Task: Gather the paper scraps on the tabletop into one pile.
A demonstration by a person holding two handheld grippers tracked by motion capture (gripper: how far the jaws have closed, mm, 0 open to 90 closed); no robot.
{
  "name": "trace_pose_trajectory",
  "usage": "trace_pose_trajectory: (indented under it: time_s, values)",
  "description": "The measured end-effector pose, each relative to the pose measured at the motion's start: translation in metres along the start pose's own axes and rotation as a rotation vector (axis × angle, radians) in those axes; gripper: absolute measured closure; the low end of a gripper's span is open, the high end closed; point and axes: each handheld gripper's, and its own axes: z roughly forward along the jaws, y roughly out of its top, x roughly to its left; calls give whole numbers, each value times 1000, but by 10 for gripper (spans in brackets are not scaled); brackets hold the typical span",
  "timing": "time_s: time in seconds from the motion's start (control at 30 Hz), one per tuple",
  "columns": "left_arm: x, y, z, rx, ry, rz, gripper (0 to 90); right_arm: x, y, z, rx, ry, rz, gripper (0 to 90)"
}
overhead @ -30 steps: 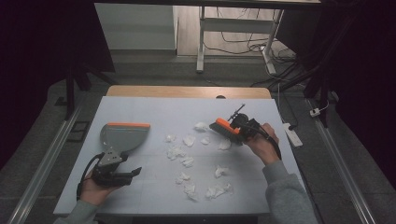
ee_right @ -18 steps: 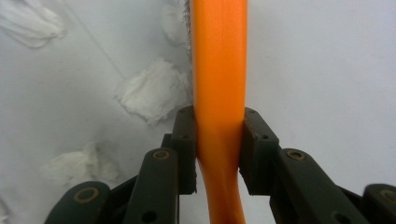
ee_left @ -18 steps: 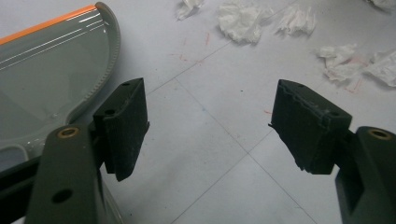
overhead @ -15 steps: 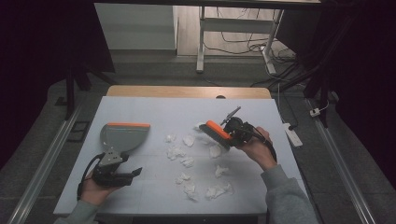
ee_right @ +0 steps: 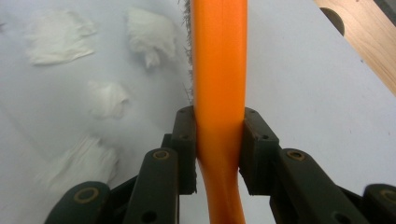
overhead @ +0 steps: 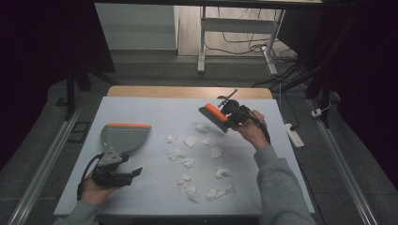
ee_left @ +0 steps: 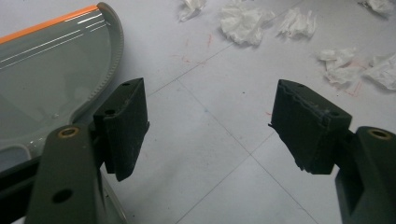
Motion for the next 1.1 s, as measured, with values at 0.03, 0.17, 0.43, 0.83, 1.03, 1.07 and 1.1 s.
trace_pose_trajectory:
  time_s: [0.03, 0.17, 0.43, 0.83, 1.03, 1.07, 1.1]
  values:
    - [0, 0, 1, 2, 0, 1, 282, -1, 3, 4, 9, -9, -11, 703]
    - [0, 0, 1, 5, -4, 4, 282, -4, 13, 20, 44, 0, -34, 703]
    - [0, -1, 0, 2, -3, 2, 282, 2, 24, 29, 51, 43, -86, 704]
    - [-1, -1, 0, 1, -2, 4, 283, 46, 12, 12, 103, 143, -304, 706]
    - [-1, -1, -1, -3, -3, 1, 283, 48, 2, -15, 4, 243, -274, 705]
    - [-1, -1, -1, -3, -3, 1, 283, 47, 2, -20, -19, 232, -259, 704]
    - [-1, -1, -1, -3, -4, 2, 283, 47, 2, -20, -19, 232, -259, 704]
